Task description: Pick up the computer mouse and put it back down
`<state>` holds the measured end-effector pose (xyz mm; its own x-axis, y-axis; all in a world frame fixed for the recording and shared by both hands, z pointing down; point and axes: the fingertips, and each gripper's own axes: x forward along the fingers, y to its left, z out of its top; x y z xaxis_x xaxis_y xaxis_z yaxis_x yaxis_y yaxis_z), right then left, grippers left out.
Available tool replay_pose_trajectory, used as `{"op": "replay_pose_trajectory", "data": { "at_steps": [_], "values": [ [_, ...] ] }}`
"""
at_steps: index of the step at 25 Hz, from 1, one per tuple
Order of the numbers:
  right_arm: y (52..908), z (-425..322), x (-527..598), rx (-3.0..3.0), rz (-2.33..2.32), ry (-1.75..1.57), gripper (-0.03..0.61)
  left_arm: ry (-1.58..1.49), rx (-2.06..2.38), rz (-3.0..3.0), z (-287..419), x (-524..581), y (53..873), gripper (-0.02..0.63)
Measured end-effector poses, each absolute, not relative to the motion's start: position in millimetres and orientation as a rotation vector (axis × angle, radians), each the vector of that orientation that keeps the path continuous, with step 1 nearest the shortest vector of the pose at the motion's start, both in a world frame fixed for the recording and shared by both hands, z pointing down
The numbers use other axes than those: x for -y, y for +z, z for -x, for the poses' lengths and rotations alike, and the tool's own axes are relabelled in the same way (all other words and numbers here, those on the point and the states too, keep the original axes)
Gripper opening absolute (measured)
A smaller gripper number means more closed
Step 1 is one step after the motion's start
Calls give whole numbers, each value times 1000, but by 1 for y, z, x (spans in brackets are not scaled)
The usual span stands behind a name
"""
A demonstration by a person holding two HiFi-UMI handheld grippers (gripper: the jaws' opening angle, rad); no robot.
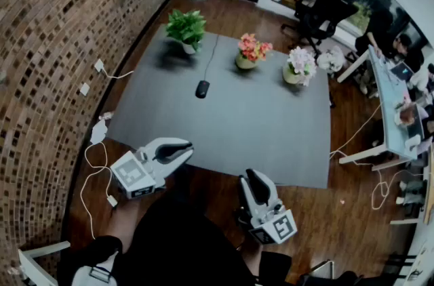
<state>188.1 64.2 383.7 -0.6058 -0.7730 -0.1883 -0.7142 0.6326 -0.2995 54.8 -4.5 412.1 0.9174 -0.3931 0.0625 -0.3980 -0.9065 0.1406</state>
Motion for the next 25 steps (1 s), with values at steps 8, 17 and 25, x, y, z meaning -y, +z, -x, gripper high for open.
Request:
{"op": "replay_pose_trajectory", "data": {
  "at_steps": [8, 17, 25],
  "values": [
    [388, -170, 23, -2565, 1313, -337, 74, -24, 625, -2826, -37, 122, 428, 9],
    [399, -126, 118, -2625, 1349, -445, 72, -46, 710, -2697, 10, 219, 476, 22],
    [417, -127, 151, -2633, 1330, -528, 72, 155, 904, -2532, 13, 265, 542, 243]
  ]
}}
